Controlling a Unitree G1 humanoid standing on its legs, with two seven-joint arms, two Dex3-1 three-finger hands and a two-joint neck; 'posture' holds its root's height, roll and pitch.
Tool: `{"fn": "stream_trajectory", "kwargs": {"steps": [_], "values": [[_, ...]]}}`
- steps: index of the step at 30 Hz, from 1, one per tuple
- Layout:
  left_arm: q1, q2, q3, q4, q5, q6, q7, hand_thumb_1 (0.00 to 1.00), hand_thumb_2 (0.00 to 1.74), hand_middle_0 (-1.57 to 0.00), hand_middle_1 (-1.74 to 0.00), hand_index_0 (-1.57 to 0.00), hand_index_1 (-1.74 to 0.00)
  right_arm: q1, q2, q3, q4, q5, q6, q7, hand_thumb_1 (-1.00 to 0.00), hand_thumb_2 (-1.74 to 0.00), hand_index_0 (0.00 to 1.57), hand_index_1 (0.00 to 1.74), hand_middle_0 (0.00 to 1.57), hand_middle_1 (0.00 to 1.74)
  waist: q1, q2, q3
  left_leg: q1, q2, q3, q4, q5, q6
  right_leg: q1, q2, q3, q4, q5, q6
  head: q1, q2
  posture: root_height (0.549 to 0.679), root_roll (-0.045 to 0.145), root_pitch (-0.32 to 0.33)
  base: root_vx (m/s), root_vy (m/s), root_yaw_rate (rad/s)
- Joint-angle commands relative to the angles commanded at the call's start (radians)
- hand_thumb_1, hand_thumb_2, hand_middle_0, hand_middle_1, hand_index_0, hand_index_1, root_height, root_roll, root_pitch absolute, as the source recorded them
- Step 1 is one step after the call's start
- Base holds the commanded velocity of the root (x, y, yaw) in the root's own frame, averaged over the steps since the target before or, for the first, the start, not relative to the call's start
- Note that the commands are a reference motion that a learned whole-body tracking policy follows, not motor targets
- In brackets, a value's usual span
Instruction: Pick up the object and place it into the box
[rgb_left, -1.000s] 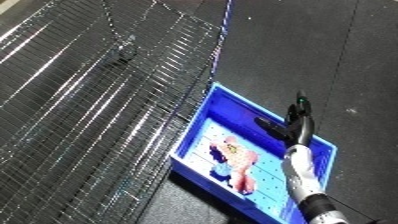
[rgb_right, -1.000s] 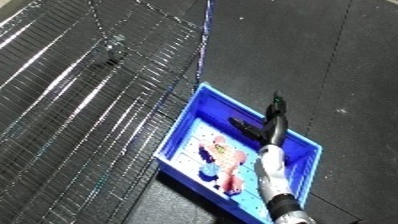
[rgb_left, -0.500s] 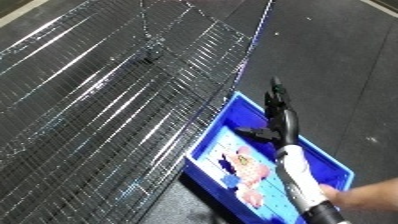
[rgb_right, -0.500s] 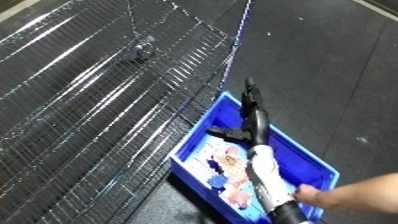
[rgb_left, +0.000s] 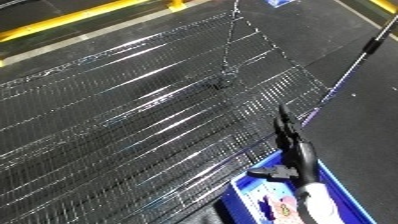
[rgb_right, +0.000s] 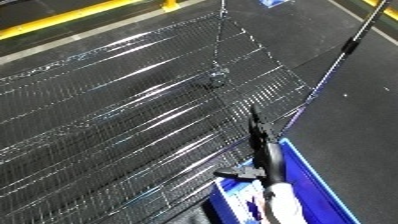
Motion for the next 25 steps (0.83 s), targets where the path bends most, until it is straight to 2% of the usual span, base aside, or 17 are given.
{"fn": "stream_trajectory", "kwargs": {"steps": [3,8,14,17,20,25], "values": [[0.002,0.002,0.004,-0.004,0.009,0.0,0.002,1.0,1.74,-1.57,-1.74,-1.57,-1.74,-0.019,0.0,0.036,-0.013,-0.019,0.006,0.004,0.0,0.0,0.0,0.0,0.0,0.0,0.02,-0.005,0.003,-0.008,-0.005,-0.01,0.0,0.002,0.0016,-0.003,-0.0035,-0.006,0.004,0.0,0.0015,-0.083,0.04,0.639,0.067,-0.2,0.007,0.014,0.128],[-0.006,0.008,0.01,-0.009,0.016,-0.003,0.007,1.0,1.74,-1.57,-1.74,-1.57,-1.74,-0.049,-0.004,0.084,-0.03,-0.046,0.012,0.007,0.0,0.0,0.0,0.0,0.0,0.0,0.049,-0.011,0.007,-0.017,-0.009,-0.024,-0.004,0.006,0.0029,-0.006,-0.0093,-0.018,0.01,0.0,0.0045,-0.165,0.054,0.638,0.061,-0.197,0.006,0.015,0.13],[-0.026,0.009,0.023,-0.011,0.017,-0.008,0.023,1.0,1.74,-1.57,-1.74,-1.57,-1.74,-0.069,-0.01,0.121,-0.029,-0.072,0.019,0.014,0.0,0.0,0.0,0.0,0.0,0.0,0.073,-0.023,0.012,-0.024,-0.011,-0.037,0.004,0.003,0.0055,-0.004,-0.0128,-0.028,0.018,-0.001,0.0063,-0.218,0.012,0.637,0.056,-0.199,0.005,0.011,0.063],[-0.036,0.006,0.032,-0.013,0.019,-0.012,0.037,1.0,1.74,-1.57,-1.74,-1.57,-1.74,-0.071,-0.017,0.131,-0.033,-0.098,0.024,0.014,0.0,0.0,0.0,0.0,0.0,0.0,0.081,-0.028,0.015,-0.028,-0.013,-0.043,0.008,0.002,0.0069,-0.004,-0.0143,-0.03,0.022,-0.002,0.0063,-0.255,-0.033,0.637,0.054,-0.201,0.001,0.007,0.045],[-0.055,0.007,0.034,-0.016,0.026,-0.015,0.048,1.0,1.74,-1.57,-1.74,-1.57,-1.74,-0.075,-0.017,0.143,-0.034,-0.123,0.025,0.008,0.0,0.0,0.0,0.0,0.0,0.0,0.085,-0.031,0.018,-0.029,-0.013,-0.047,0.009,0.001,0.0078,-0.007,-0.0149,-0.033,0.026,-0.004,0.0078,-0.262,-0.009,0.636,0.052,-0.201,0.0,0.02,0.028],[-0.069,0.005,0.037,-0.026,0.026,-0.019,0.057,1.0,1.74,-1.57,-1.74,-1.57,-1.74,-0.069,-0.01,0.155,-0.022,-0.12,0.026,0.015,0.0,0.0,0.0,0.0,0.0,0.0,0.089,-0.033,0.02,-0.03,-0.014,-0.049,0.007,0.0,0.0097,-0.011,-0.0161,-0.034,0.03,-0.005,0.0095,-0.268,-0.026,0.635,0.051,-0.199,0.004,0.02,0.003]]}}
